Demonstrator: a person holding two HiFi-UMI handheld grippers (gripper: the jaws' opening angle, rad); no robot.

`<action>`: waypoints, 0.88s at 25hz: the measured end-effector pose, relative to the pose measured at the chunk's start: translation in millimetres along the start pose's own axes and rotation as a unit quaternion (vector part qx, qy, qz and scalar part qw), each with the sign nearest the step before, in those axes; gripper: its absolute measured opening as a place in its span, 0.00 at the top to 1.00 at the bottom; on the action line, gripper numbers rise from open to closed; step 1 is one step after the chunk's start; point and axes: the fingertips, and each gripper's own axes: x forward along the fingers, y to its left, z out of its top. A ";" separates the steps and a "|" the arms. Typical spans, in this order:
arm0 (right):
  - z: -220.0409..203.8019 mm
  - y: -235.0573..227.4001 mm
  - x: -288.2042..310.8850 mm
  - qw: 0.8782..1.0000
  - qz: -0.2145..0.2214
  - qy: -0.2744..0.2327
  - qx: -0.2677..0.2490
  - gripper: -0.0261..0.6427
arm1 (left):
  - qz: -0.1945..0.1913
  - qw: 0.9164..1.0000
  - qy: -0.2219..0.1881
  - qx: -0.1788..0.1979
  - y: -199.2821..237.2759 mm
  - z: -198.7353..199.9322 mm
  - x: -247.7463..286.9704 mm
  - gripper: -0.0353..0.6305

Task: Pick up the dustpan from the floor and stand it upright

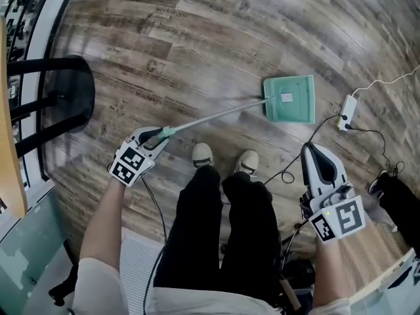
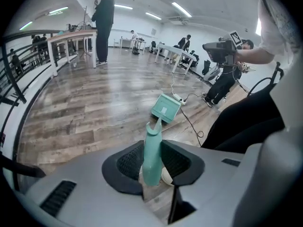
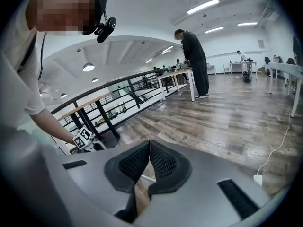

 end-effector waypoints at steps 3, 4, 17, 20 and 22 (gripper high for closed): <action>18.2 16.9 -28.0 1.000 -0.004 0.007 0.013 0.92 | 0.002 1.000 0.008 0.014 -5.4 24.3 -31.2 0.75; 24.5 21.2 -36.7 1.000 -0.006 0.008 0.019 0.92 | 0.002 1.000 0.011 0.020 -7.5 31.2 -39.8 0.75; 60.7 22.0 -118.6 0.996 -0.052 -0.026 0.066 0.92 | 0.020 0.994 0.038 0.099 -76.0 143.4 -63.7 0.75; 58.1 15.9 -134.5 0.994 -0.064 -0.034 0.077 0.92 | 0.024 0.993 0.032 0.113 -96.2 176.6 -57.2 0.75; 54.7 10.3 -142.8 0.993 -0.071 -0.039 0.083 0.92 | 0.025 0.991 0.027 0.125 -108.3 198.8 -51.5 0.75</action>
